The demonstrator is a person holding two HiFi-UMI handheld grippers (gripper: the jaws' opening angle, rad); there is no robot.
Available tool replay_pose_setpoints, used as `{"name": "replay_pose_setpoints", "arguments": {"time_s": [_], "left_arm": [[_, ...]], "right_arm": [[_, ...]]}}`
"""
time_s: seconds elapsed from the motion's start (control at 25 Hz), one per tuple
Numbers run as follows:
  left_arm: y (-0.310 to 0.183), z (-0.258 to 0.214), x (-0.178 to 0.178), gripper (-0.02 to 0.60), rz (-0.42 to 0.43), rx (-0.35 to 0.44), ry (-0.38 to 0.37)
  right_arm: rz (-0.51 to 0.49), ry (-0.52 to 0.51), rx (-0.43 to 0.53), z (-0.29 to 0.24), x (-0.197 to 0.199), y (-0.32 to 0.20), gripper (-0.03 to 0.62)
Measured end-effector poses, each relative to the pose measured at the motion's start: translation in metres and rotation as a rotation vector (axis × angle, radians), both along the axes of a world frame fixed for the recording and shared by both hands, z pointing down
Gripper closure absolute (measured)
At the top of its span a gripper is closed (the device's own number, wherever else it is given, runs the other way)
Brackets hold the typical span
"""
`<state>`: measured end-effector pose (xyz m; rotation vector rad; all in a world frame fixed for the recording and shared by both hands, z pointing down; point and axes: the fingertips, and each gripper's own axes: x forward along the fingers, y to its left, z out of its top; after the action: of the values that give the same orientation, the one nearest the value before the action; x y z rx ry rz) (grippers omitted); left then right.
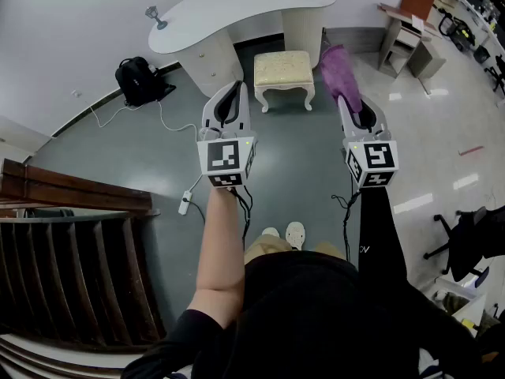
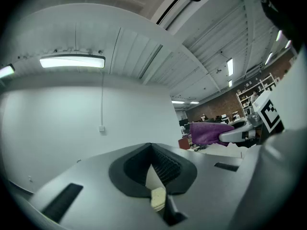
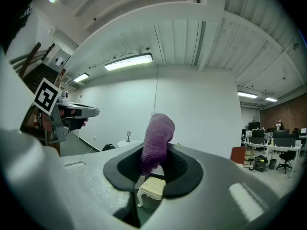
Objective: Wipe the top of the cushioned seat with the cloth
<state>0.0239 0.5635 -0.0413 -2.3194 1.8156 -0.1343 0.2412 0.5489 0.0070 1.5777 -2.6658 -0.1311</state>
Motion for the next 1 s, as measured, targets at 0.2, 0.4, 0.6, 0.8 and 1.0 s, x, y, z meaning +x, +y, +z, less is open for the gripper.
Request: {"name": "replay_pose_setpoints", "arguments": {"time_s": [0.2, 0.4, 0.6, 0.8, 1.0], "left_arm": [[-0.004, 0.006, -0.004, 0.578, 0.0, -0.031, 0.017], [-0.003, 0.009, -0.008, 0.578, 0.001, -0.033, 0.018], [0.001, 0.009, -0.008, 0.578, 0.003, -0.033, 0.017], [0.002, 0.008, -0.013, 0.578, 0.004, -0.039, 0.011], [-0.009, 0.012, -0.022, 0.578, 0.008, -0.042, 0.008]], "right_arm": [[-0.001, 0.002, -0.004, 0.001, -0.004, -0.002, 0.516], [-0.014, -0.009, -0.011, 0.003, -0.008, 0.001, 0.516], [-0.021, -0.021, -0.014, 0.003, -0.009, 0.004, 0.516], [-0.02, -0.034, -0.023, 0.006, -0.013, 0.005, 0.516], [-0.016, -0.044, -0.031, 0.011, -0.02, -0.007, 0.516]]}}
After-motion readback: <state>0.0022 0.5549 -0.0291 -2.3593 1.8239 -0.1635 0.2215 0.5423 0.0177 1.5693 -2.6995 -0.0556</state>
